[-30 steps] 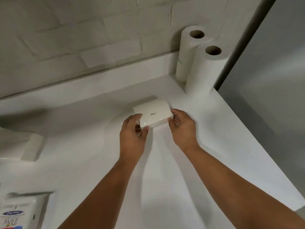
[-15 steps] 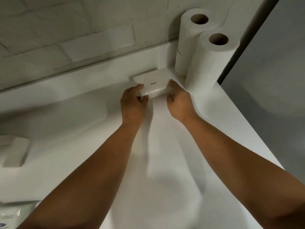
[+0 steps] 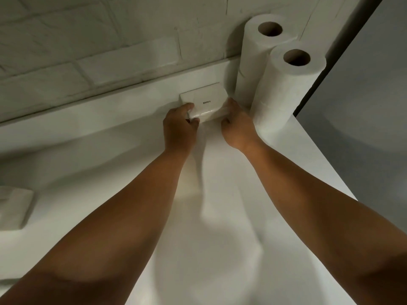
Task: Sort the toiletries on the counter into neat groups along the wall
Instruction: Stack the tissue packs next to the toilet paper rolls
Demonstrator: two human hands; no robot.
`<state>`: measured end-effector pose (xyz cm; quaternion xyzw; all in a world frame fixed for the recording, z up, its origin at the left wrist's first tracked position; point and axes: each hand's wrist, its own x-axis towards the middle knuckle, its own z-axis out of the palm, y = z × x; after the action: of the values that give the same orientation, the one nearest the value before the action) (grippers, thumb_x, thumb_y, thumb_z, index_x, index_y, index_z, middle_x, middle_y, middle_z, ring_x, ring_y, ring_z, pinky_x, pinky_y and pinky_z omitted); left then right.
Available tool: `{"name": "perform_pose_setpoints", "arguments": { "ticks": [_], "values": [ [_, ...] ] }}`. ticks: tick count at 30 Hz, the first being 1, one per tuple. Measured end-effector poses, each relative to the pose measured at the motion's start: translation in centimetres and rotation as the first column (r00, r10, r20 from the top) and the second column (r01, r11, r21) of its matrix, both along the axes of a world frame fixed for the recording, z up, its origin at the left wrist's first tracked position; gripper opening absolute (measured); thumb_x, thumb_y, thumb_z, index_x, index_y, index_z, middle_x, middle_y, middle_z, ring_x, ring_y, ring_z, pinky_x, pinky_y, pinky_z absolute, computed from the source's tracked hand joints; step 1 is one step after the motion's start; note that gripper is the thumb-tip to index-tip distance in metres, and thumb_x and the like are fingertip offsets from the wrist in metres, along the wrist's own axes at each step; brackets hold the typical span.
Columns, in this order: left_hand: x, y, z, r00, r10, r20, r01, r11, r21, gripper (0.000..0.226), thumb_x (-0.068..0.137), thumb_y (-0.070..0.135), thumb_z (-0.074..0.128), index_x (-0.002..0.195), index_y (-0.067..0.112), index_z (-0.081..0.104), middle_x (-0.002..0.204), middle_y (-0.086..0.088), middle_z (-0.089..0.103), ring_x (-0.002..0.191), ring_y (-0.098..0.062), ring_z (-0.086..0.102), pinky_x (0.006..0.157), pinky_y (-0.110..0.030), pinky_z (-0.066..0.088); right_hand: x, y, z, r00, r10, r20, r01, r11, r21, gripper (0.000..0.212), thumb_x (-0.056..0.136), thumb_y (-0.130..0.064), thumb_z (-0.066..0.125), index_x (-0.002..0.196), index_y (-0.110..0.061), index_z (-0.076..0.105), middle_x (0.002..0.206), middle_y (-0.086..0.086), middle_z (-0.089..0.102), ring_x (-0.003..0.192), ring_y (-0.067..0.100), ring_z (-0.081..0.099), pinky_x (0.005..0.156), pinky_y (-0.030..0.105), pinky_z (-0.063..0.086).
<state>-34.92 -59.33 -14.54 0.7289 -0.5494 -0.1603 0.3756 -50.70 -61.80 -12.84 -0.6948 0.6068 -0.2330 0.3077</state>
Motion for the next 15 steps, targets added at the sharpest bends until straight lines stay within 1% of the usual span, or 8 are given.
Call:
{"name": "perform_pose_setpoints", "arguments": {
  "ticks": [2, 4, 5, 7, 9, 11, 13, 15],
  "values": [
    [0.0, -0.1, 0.1, 1.000, -0.006, 0.009, 0.006, 1.000, 0.012, 0.042, 0.082, 0.015, 0.073, 0.124, 0.019, 0.068, 0.117, -0.006, 0.066, 0.090, -0.020, 0.067, 0.094, -0.013, 0.038, 0.0, -0.1, 0.0, 1.000, 0.012, -0.011, -0.012, 1.000, 0.013, 0.059, 0.090, -0.008, 0.043, 0.148, -0.008, 0.032, 0.150, 0.008, 0.043, 0.133, 0.028, 0.046, 0.111, 0.032, 0.037],
    [0.1, 0.0, 0.2, 1.000, -0.010, -0.014, 0.011, 1.000, 0.027, 0.045, 0.082, 0.015, 0.071, 0.127, 0.020, 0.066, 0.118, -0.006, 0.065, 0.089, -0.019, 0.067, 0.097, -0.018, 0.044, 0.1, 0.0, 0.2, 0.999, 0.026, -0.021, -0.025, 0.999, 0.030, 0.066, 0.091, -0.011, 0.046, 0.153, -0.008, 0.023, 0.157, 0.009, 0.032, 0.137, 0.029, 0.041, 0.113, 0.030, 0.033],
    [0.0, 0.1, 0.4, 0.999, -0.014, -0.035, 0.015, 0.999, 0.037, 0.049, 0.082, 0.014, 0.070, 0.130, 0.019, 0.064, 0.121, -0.005, 0.065, 0.090, -0.018, 0.067, 0.098, -0.022, 0.046, 0.2, 0.2, 0.2, 0.999, 0.033, -0.034, -0.031, 0.999, 0.033, 0.069, 0.092, -0.011, 0.047, 0.155, -0.008, 0.017, 0.160, 0.009, 0.025, 0.140, 0.030, 0.038, 0.114, 0.030, 0.031],
    [-0.1, 0.7, 0.9, 0.997, -0.022, -0.080, 0.027, 0.998, 0.054, 0.060, 0.082, 0.015, 0.069, 0.140, 0.019, 0.055, 0.130, -0.005, 0.062, 0.102, -0.019, 0.067, 0.101, -0.027, 0.048, 0.4, 0.6, 0.2, 0.997, 0.044, -0.066, -0.044, 0.999, 0.007, 0.073, 0.093, -0.013, 0.050, 0.155, -0.006, 0.012, 0.163, 0.014, 0.014, 0.145, 0.032, 0.029, 0.118, 0.033, 0.027],
    [-0.3, 1.5, 1.6, 0.993, -0.021, -0.119, 0.029, 0.997, 0.066, 0.069, 0.085, 0.016, 0.070, 0.148, 0.018, 0.043, 0.139, -0.005, 0.057, 0.112, -0.019, 0.063, 0.101, -0.031, 0.050, 0.8, 1.4, 0.4, 0.993, 0.059, -0.100, -0.064, 0.997, -0.047, 0.074, 0.093, -0.015, 0.053, 0.155, -0.003, 0.013, 0.163, 0.019, 0.010, 0.149, 0.034, 0.019, 0.121, 0.038, 0.023],
    [-0.2, 2.5, 2.4, 0.989, 0.008, -0.148, 0.002, 0.998, 0.065, 0.069, 0.087, 0.016, 0.069, 0.149, 0.019, 0.039, 0.141, -0.002, 0.055, 0.111, -0.017, 0.062, 0.095, -0.026, 0.050, 1.2, 2.5, 0.7, 0.990, 0.075, -0.123, -0.088, 0.990, -0.107, 0.074, 0.093, -0.017, 0.054, 0.154, -0.003, 0.016, 0.162, 0.020, 0.011, 0.150, 0.034, 0.012, 0.121, 0.040, 0.021],
    [0.1, 3.8, 3.1, 0.985, 0.044, -0.165, -0.034, 0.997, 0.063, 0.064, 0.089, 0.018, 0.068, 0.147, 0.021, 0.041, 0.141, 0.002, 0.054, 0.110, -0.013, 0.061, 0.091, -0.021, 0.047, 1.9, 3.8, 1.1, 0.990, 0.086, -0.113, -0.105, 0.979, -0.174, 0.072, 0.093, -0.018, 0.056, 0.154, -0.004, 0.021, 0.162, 0.020, 0.015, 0.150, 0.034, 0.013, 0.121, 0.041, 0.023],
    [0.8, 5.5, 3.7, 0.986, 0.060, -0.153, -0.052, 0.997, 0.058, 0.059, 0.090, 0.019, 0.066, 0.145, 0.023, 0.044, 0.141, 0.004, 0.053, 0.109, -0.010, 0.060, 0.092, -0.019, 0.045, 2.8, 5.2, 1.5, 0.991, 0.100, -0.089, -0.119, 0.963, -0.243, 0.067, 0.092, -0.018, 0.056, 0.152, -0.005, 0.029, 0.161, 0.017, 0.021, 0.150, 0.032, 0.017, 0.120, 0.040, 0.026]
  ]
}}
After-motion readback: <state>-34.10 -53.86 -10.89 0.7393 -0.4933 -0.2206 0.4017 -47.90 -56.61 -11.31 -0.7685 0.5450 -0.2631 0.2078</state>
